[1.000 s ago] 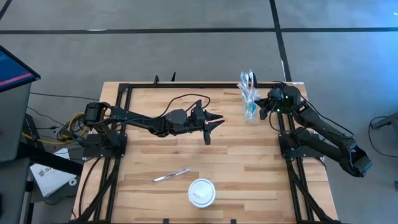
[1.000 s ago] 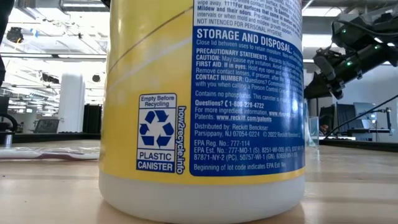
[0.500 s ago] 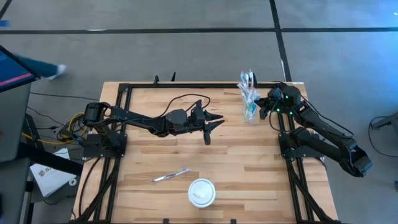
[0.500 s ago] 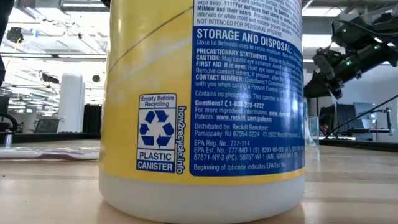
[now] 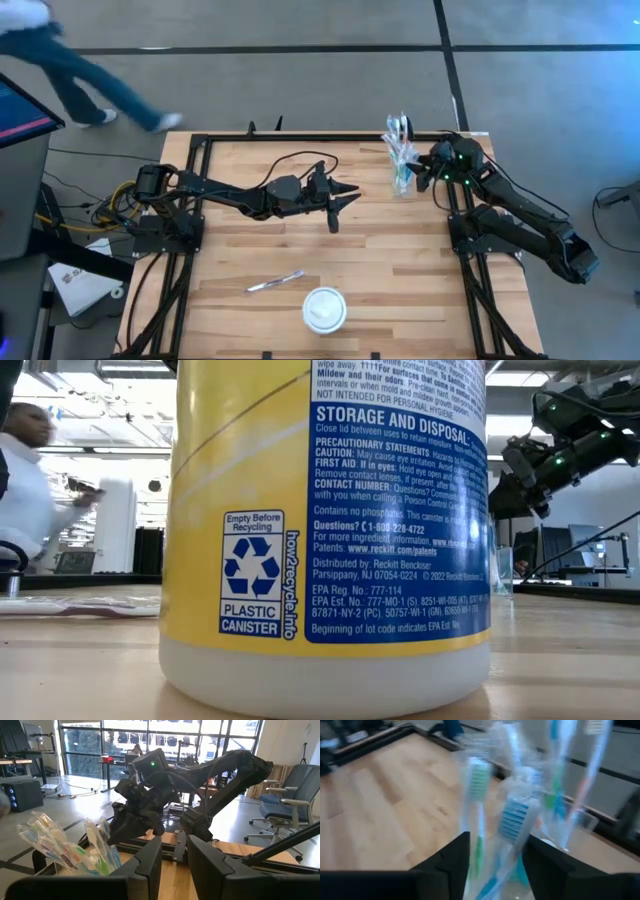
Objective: Pick & Place toothbrushing station
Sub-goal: Put the blue toothbrush into the transparent organizer
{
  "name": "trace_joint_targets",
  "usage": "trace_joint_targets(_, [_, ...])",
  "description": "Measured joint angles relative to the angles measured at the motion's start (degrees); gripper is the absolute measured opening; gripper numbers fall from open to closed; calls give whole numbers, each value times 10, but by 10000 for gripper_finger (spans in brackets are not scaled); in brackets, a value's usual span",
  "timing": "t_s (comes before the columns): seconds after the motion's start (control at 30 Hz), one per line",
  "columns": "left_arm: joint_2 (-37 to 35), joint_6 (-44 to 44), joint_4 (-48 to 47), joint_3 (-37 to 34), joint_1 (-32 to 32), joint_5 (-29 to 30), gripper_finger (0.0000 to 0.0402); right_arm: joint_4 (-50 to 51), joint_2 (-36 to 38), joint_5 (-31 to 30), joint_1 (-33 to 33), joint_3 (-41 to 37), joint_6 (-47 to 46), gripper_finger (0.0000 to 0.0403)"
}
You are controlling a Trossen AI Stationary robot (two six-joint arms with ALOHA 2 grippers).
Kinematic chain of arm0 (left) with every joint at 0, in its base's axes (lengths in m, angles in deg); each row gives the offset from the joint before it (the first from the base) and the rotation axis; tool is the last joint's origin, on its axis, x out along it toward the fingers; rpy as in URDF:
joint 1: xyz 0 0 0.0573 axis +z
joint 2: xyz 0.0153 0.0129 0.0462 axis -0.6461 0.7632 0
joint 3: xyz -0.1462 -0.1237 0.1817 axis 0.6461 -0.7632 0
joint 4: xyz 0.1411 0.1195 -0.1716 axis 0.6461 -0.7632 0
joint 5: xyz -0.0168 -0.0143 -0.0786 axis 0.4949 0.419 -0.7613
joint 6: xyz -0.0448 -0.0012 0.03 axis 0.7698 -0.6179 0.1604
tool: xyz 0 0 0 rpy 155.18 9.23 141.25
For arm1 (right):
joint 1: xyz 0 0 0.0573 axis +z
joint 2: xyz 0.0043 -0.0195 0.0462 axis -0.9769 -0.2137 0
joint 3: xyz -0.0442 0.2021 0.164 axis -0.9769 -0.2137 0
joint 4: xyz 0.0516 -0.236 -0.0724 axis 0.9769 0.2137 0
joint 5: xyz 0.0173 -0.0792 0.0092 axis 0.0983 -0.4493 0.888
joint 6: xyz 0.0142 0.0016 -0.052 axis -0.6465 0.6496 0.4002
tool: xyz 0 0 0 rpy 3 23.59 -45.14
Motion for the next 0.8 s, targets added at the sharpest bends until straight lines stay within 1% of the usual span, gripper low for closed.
trace_joint_targets(0.1, [0, 0, 0, 0, 0, 0, 86, 0, 1, -40, -1, 0, -7, 176])
trace_joint_targets(0.2, [0, 0, 0, 0, 0, 0, 86, 1, 5, -49, 0, 0, -7, 181])
trace_joint_targets(0.6, [0, 0, 0, 0, 0, 0, 86, -4, 39, -37, 0, 0, -7, 185])
trace_joint_targets(0.8, [0, 0, -1, 0, 0, 0, 86, -4, 48, -36, 0, 17, -8, 189])
